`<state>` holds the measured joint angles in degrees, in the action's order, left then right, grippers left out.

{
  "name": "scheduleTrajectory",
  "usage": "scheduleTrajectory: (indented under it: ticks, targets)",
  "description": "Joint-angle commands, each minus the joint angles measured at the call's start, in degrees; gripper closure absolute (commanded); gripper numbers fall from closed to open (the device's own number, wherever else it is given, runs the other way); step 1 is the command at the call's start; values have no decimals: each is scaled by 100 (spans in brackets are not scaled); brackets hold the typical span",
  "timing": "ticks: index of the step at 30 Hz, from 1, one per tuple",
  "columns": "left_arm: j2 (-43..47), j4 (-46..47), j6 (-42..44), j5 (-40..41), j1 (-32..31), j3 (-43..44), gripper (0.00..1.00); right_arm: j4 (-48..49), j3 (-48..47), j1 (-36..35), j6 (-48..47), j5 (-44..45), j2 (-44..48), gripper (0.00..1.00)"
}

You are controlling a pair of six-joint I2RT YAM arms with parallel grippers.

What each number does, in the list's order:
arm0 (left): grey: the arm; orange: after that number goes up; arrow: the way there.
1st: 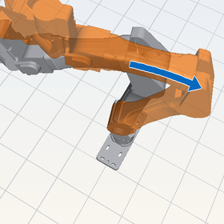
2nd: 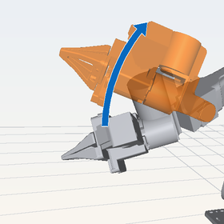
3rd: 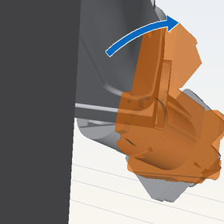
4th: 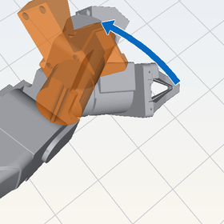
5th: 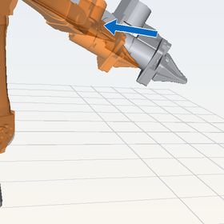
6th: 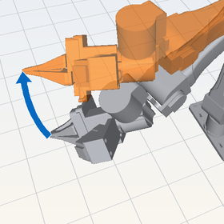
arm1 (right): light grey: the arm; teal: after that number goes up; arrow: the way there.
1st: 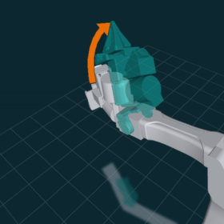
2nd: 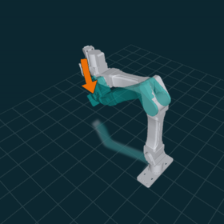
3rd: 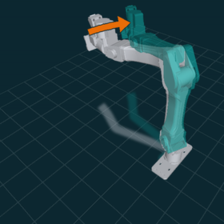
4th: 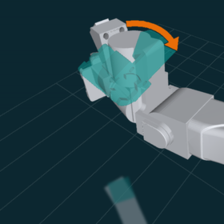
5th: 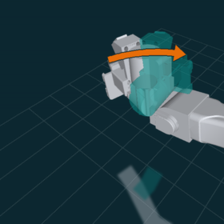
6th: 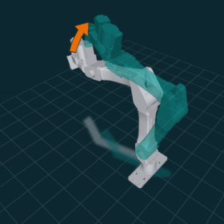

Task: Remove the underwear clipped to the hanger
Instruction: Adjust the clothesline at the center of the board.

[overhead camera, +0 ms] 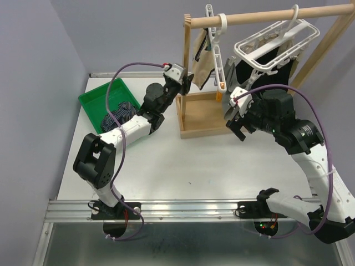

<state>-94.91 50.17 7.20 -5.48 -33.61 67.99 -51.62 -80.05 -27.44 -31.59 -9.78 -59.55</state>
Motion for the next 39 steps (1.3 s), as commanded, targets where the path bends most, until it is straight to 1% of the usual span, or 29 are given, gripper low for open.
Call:
scheduleTrajectory:
  ticks: [1,4,9,11,12,13,15,16,18,19,21,22,24,26,27,30,31,36,37,39]
  targets:
    - [755,564,80,-754,-647,-83,66,450,226,256,215,915,224,0]
    - [851,485,71,-552,-814,-189,66,565,376,459,233,1127,329,0]
    - [1036,476,36,-402,-876,-391,66,600,692,678,233,1022,461,0]
    - [1194,467,53,-410,-876,-479,63,617,806,740,198,1022,479,0]
    - [1255,441,79,-410,-876,-505,60,609,876,758,180,1013,514,0]
    - [1387,415,88,-428,-867,-532,51,609,999,767,145,813,532,0]
    - [1510,284,158,-490,-867,-523,43,609,1079,793,127,576,515,0]
    - [1598,204,176,-481,-867,-454,34,609,1166,784,84,496,523,0]
    - [1669,11,185,-437,-867,-348,28,600,1202,793,57,285,480,0]
    - [1704,-207,211,-402,-867,-234,25,574,1220,784,-56,-29,462,0]
    - [1739,-393,229,-288,-858,-137,22,451,1246,793,-215,-426,427,0]
    - [1757,-499,220,-244,-858,-110,19,320,1212,793,-355,-933,409,0]
    - [1853,-587,229,-191,-858,-93,17,-161,1098,784,-803,-1419,348,0]
    - [2011,-693,238,-287,-858,-110,14,-558,1018,784,-1119,-1850,330,0]
    - [2081,-737,247,-348,-858,-119,14,-673,992,793,-1208,-1904,321,0]
    - [2363,-1096,282,-646,-858,-128,13,-1078,1079,784,-1489,-1782,330,0]
    - [2442,-1289,282,-726,-858,-154,13,-1114,1262,793,-1525,-1608,347,0]
    - [3048,-1869,361,-1025,-858,-453,12,-1105,1712,784,-1525,-1185,558,0]
    - [3136,-1984,370,-1043,-858,-488,12,-1105,1756,784,-1516,-1184,567,0]
    - [3400,-2212,405,-974,-858,-602,12,-1088,1922,793,-1551,-913,585,0]
